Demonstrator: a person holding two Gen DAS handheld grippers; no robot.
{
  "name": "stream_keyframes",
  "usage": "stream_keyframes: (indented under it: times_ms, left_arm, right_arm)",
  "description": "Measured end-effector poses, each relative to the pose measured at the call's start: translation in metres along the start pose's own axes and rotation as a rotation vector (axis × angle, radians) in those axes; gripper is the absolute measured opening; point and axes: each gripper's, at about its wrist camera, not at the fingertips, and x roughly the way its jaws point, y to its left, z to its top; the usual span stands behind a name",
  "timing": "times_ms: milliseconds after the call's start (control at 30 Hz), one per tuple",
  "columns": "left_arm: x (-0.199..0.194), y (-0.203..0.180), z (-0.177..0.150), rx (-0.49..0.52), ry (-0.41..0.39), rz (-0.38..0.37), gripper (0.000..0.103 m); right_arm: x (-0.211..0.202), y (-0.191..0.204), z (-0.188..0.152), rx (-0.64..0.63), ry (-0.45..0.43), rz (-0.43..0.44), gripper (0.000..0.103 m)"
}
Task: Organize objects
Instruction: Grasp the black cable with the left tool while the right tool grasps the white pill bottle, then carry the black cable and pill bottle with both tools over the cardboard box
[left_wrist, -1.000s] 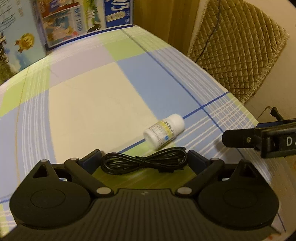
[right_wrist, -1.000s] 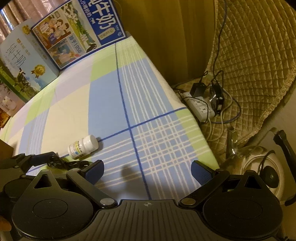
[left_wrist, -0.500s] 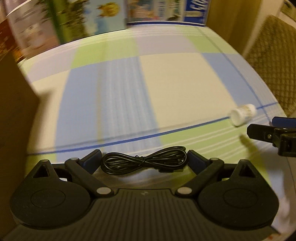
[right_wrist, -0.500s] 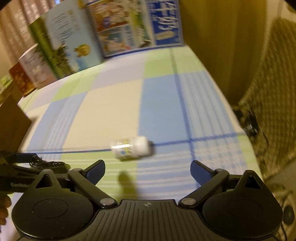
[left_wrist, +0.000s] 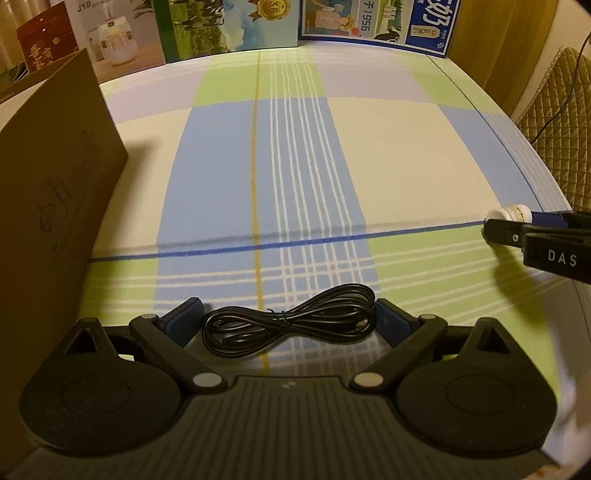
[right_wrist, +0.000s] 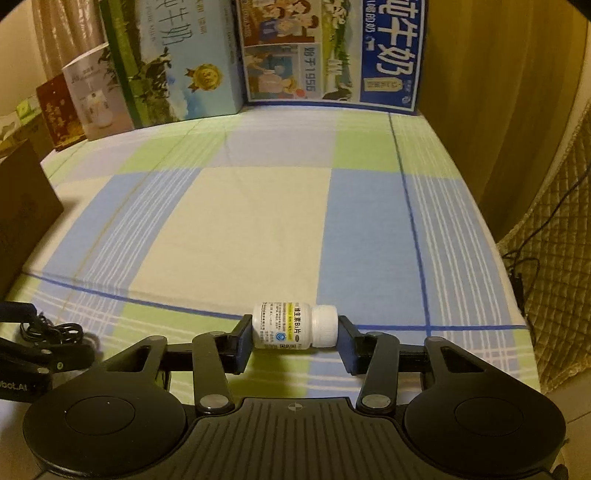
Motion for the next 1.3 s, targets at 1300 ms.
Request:
stream_keyframes:
  times_ms: [1300]
  left_arm:
    - [-0.107, 0.030, -0.143, -0.161, 0.043, 0.051, 0.095]
  right_arm:
    - [-0.092, 0.113, -0.090, -0.261, 0.117, 0.334, 0.044]
